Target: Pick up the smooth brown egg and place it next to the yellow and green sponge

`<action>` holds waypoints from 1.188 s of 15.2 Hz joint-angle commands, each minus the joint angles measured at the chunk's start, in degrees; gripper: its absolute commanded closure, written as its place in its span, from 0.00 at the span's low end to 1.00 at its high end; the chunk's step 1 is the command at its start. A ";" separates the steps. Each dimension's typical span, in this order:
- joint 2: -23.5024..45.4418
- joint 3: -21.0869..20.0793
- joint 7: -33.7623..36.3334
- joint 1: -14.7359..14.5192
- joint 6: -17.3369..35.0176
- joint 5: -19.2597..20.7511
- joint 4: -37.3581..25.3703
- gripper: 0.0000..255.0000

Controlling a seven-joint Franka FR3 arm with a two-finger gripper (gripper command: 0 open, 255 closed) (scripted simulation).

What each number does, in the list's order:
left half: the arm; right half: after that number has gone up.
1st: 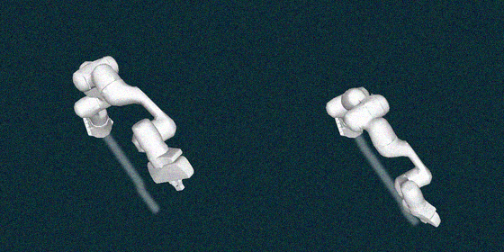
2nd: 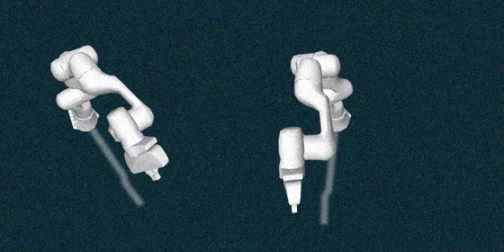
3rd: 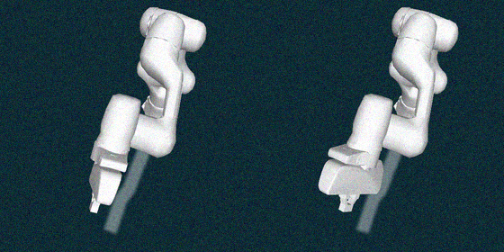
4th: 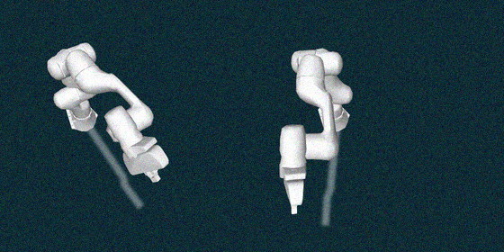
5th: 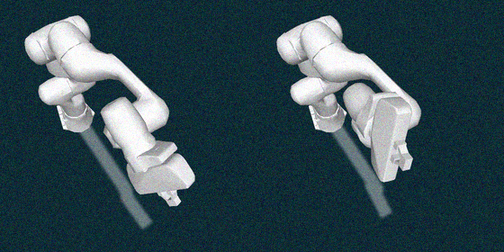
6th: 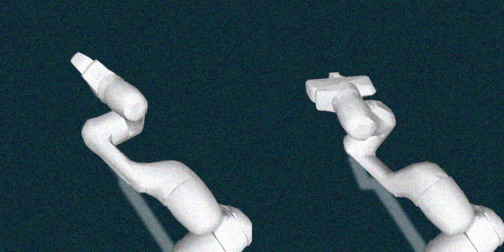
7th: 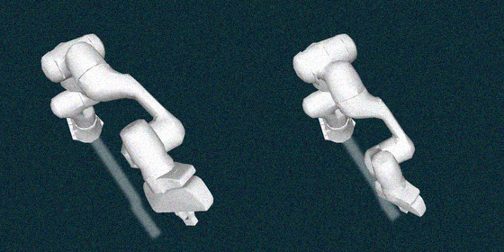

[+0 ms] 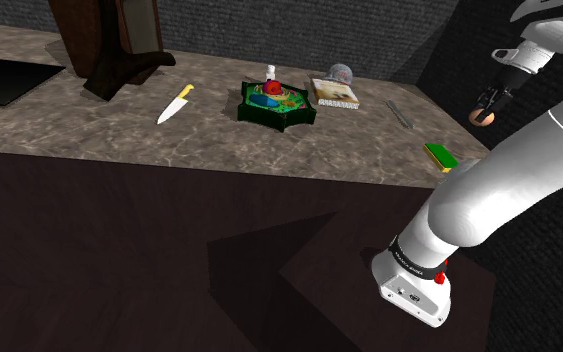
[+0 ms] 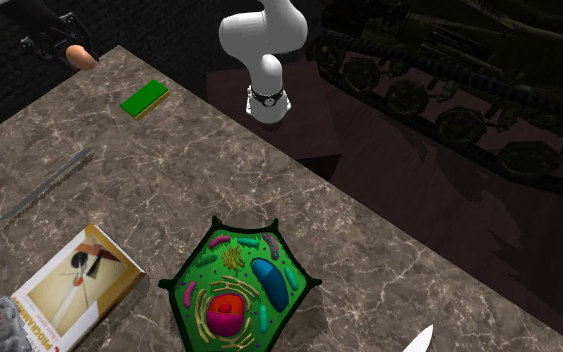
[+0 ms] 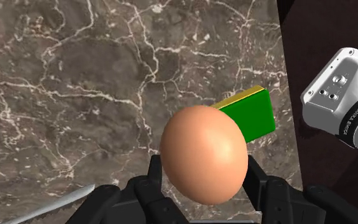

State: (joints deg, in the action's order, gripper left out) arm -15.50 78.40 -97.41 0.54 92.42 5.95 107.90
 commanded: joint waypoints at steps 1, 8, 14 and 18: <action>1.89 6.72 -2.95 -4.48 0.68 -0.93 -1.26 1.00; 1.17 10.22 -2.85 -7.40 5.82 0.01 3.21 1.00; 0.23 14.59 -2.52 -11.33 10.13 1.14 6.51 1.00; -0.99 17.70 -1.87 -14.28 12.91 2.46 8.44 1.00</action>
State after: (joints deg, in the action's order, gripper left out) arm -16.19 95.36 -99.39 -13.13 104.45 8.04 115.68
